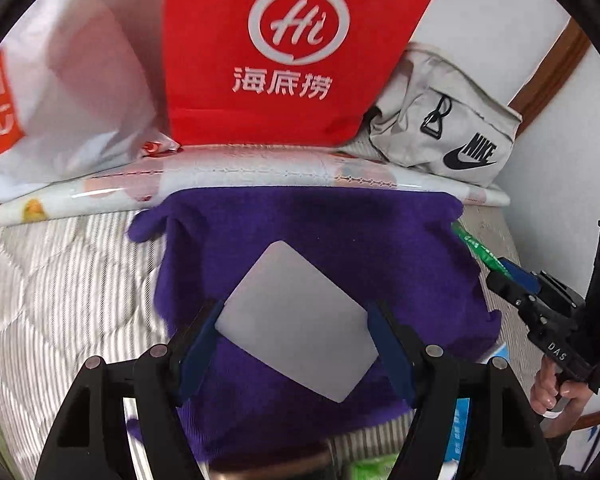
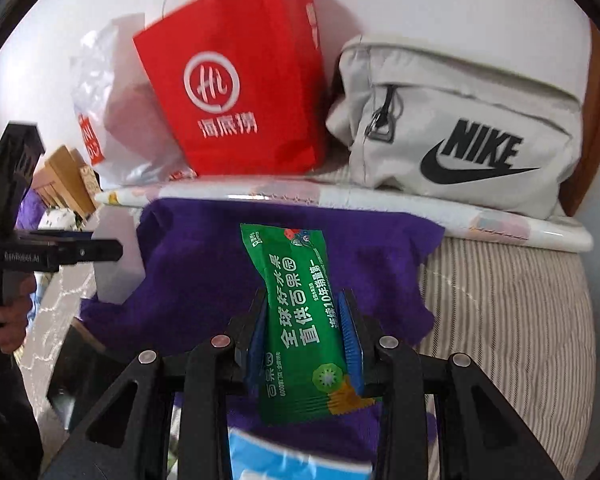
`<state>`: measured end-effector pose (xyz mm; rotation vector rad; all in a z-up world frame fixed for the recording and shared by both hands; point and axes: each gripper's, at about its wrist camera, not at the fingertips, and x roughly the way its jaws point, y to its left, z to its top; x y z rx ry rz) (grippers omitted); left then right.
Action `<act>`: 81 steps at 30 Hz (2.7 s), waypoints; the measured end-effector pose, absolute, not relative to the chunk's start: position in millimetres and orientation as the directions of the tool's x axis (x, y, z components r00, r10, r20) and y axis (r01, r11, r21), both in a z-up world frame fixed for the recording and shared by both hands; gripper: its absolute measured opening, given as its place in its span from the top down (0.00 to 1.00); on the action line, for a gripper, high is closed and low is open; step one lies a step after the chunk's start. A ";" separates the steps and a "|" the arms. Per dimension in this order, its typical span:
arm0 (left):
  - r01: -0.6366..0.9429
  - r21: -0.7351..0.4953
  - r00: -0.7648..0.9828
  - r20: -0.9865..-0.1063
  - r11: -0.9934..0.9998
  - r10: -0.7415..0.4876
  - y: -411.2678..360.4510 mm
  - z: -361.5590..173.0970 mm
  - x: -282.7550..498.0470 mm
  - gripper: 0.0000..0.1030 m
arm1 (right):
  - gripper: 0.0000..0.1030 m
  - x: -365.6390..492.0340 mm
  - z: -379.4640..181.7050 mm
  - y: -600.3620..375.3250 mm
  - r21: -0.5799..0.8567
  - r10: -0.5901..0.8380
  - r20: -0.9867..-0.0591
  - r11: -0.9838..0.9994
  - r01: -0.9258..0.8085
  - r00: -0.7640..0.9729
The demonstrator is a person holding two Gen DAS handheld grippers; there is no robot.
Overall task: Organize soft objects
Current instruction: 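Carry the block and packet onto the purple towel and open both tools, then move both tools back toward the pile of items, then grasp a white glove with the right tool while the left tool grasps white cloth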
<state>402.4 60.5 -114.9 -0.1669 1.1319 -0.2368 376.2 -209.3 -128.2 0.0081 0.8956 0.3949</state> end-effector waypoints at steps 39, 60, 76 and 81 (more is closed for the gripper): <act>0.036 -0.189 0.493 -0.851 0.981 -0.182 90.4 -81.2 373.3 0.24 | 0.30 375.9 -116.8 -218.8 0.220 0.343 -0.822 0.927 -0.303 0.455; 0.061 -0.174 0.553 -0.814 0.983 -0.178 76.4 -54.7 161.9 0.25 | 0.13 160.3 -65.8 -241.6 0.069 0.250 -0.680 0.957 -0.280 0.689; 0.045 -0.179 0.509 -0.842 0.983 -0.177 81.3 -107.2 111.6 0.25 | 0.13 124.5 -123.6 -177.6 0.209 0.429 -0.719 0.884 -0.419 0.547; 0.032 -0.213 0.501 -0.842 0.976 -0.200 93.4 -117.5 109.4 0.25 | 0.15 142.1 -136.8 -142.8 0.170 0.410 -0.753 0.877 -0.449 0.515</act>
